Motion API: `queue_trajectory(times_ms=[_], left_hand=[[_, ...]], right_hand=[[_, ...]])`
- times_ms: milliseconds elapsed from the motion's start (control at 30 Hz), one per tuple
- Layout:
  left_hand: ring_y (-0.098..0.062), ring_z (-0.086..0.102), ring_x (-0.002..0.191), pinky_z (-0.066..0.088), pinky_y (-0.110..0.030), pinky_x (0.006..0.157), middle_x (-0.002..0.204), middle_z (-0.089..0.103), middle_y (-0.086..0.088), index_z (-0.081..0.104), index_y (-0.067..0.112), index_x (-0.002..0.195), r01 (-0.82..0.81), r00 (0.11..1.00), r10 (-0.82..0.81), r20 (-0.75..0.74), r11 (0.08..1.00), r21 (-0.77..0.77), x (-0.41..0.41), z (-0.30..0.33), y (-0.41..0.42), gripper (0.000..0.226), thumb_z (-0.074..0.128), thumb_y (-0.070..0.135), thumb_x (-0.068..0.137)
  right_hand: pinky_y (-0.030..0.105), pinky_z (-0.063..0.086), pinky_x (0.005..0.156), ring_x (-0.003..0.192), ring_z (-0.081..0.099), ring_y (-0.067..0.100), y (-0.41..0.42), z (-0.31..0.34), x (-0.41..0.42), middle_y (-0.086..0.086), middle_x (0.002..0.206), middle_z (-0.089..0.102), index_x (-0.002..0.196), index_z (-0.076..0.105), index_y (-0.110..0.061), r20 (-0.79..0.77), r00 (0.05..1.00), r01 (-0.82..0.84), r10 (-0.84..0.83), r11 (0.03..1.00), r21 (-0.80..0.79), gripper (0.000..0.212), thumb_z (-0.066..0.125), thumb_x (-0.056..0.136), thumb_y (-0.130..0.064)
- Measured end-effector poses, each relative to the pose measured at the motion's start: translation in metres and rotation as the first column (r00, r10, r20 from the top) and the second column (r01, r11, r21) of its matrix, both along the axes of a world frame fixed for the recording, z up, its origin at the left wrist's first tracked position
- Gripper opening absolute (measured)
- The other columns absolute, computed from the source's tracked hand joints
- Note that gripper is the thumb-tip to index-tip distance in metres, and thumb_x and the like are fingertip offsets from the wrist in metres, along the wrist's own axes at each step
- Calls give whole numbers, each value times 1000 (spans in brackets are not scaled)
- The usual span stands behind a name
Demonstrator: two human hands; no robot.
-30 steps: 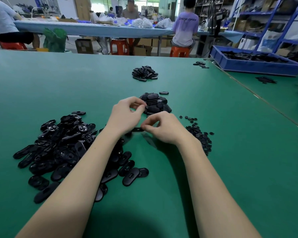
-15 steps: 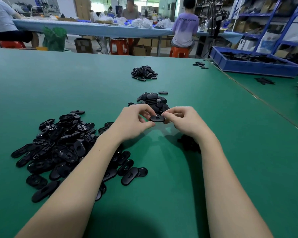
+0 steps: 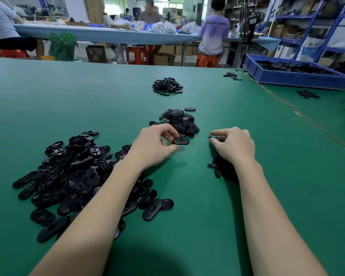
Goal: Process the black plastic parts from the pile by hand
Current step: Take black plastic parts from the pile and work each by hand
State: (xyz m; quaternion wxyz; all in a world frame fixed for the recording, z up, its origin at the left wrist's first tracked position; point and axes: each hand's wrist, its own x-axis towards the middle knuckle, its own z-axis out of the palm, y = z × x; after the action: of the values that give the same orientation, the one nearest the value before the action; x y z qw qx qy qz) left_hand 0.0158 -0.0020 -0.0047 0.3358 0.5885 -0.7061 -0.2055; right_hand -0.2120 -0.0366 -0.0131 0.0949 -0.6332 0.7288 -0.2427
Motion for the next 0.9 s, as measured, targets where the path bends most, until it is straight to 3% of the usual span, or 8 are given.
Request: queue_trajectory(times_ms=[167,300,433,600,733,900], left_hand=[[0,57,61,57,-35,83,84,68,17,68,37,87,14,998,-18,61,998,60,1,-3,-2,19,82,39,76],[-6,59,71,56,-39,86,80,69,16,68,35,85,5,995,-16,98,994,109,1,-3,-3,15,81,35,78],[-2,60,72,56,-38,87,79,70,17,68,35,84,0,995,-13,96,990,142,2,-3,-4,16,82,34,76],[0,61,72,56,-36,89,78,70,18,69,34,85,-9,997,-4,78,986,167,3,-3,-3,20,84,34,73],[-1,62,73,56,-36,88,80,71,18,69,36,86,-12,997,-3,82,983,181,2,-2,-3,21,85,37,72],[-2,61,75,56,-37,88,81,70,17,68,36,86,-9,995,-9,95,984,180,1,-3,-2,18,83,35,75]], right_hand=[[35,45,93,120,49,24,-2,0,6,-11,106,74,99,78,-39,-18,1000,13,-14,999,-42,13,67,93,-38],[36,42,91,120,50,26,-2,-1,9,-9,105,72,102,77,-35,-70,998,-6,3,999,-37,15,63,97,-36],[35,42,96,122,50,24,-3,3,6,-10,106,72,106,76,-38,-97,995,-25,26,1000,12,16,66,94,-40],[38,48,98,117,59,22,0,5,8,-11,105,74,99,77,-37,-17,1000,-9,9,1000,6,15,64,94,-31],[38,48,100,118,58,21,3,8,7,-16,100,73,104,75,-38,-13,999,-49,50,998,42,22,60,92,-28],[32,49,89,107,63,17,2,10,8,-15,95,70,98,78,-38,8,998,-62,61,995,75,14,67,89,-34]])
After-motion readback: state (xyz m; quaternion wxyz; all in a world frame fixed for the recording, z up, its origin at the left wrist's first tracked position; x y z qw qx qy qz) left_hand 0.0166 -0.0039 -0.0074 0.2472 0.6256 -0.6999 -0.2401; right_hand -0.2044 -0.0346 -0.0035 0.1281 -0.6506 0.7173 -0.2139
